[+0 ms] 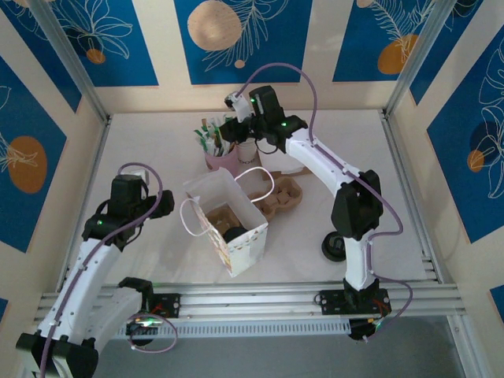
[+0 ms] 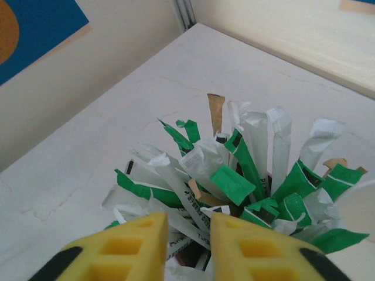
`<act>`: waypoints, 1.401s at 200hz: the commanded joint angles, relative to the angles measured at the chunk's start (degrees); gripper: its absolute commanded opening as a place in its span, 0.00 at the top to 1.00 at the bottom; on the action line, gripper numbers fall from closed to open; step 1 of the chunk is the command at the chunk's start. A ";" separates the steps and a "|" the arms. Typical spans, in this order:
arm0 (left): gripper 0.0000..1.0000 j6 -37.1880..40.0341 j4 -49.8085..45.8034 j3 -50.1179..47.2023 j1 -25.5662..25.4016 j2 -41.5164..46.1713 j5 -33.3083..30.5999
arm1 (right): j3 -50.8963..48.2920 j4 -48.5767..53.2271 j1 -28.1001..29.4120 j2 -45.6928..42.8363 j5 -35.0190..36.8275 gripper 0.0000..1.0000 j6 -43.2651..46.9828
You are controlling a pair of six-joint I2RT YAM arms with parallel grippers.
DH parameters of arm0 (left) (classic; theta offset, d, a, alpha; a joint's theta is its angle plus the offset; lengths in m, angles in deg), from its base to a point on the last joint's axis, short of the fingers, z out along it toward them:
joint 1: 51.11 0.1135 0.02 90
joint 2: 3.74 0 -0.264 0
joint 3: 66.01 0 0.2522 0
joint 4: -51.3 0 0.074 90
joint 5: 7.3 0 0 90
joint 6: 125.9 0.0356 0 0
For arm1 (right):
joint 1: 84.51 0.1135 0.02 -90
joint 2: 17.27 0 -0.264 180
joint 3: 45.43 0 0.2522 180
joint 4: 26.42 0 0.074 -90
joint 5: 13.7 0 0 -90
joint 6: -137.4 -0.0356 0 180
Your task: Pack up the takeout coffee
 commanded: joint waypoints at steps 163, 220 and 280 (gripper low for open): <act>0.15 11.84 2.99 24.06 0.94 5.24 10.21 | -5.40 0.42 7.11 -35.69 12.13 1.00 -3.96; 0.25 7.14 25.24 28.22 -1.41 1.81 39.11 | -10.95 0.33 8.43 -44.95 7.83 1.00 -8.25; 0.20 23.72 25.34 35.02 -19.56 -6.59 42.19 | -10.70 2.16 10.90 -43.99 1.48 1.00 -10.45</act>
